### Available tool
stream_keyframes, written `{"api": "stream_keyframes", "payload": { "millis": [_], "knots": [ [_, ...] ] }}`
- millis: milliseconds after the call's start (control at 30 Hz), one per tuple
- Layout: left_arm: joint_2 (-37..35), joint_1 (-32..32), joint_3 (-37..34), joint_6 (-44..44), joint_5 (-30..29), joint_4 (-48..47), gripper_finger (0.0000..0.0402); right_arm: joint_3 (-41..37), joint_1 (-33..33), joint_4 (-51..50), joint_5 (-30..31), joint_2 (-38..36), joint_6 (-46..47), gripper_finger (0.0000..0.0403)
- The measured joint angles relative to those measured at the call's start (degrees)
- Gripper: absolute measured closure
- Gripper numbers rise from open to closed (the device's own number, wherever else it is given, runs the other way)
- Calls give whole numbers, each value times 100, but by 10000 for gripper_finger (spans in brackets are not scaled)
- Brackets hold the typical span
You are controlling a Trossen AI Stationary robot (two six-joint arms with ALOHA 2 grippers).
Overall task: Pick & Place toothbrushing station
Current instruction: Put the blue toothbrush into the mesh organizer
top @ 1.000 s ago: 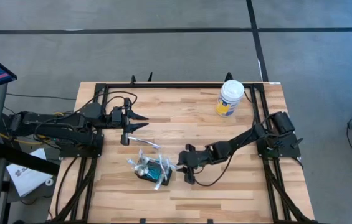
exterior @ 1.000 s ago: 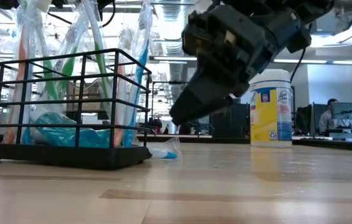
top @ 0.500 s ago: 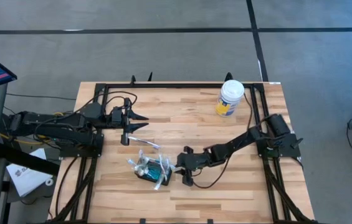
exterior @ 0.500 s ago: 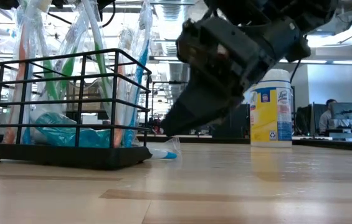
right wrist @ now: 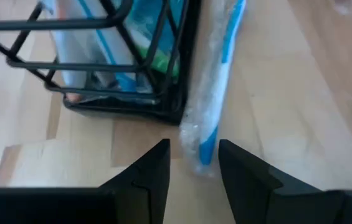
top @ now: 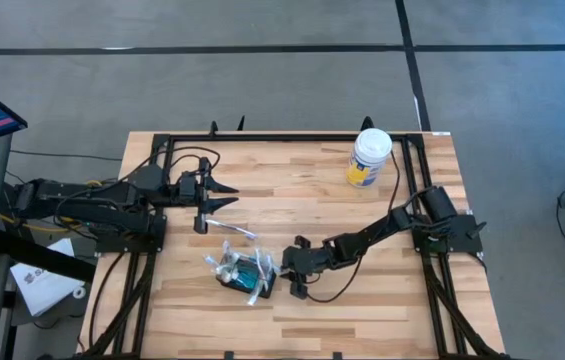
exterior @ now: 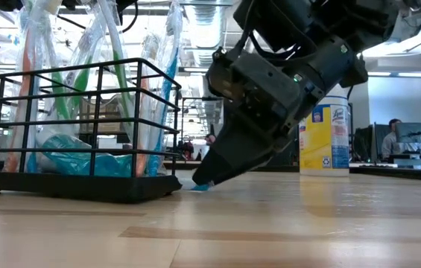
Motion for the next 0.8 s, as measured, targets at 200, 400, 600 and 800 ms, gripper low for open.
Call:
{"api": "stream_keyframes", "payload": {
  "millis": [200,400,600,800],
  "knots": [
    [0,0,0,0,0,-2,327,0,3,-54,171,0,0,281],
    [0,0,0,-2,0,-2,327,2,42,-186,367,0,-2,303],
    [0,0,0,-1,0,-3,327,2,42,-217,392,0,-2,326],
    [0,0,0,-2,0,-2,327,7,39,-315,428,-8,-2,390]
  ]
}}
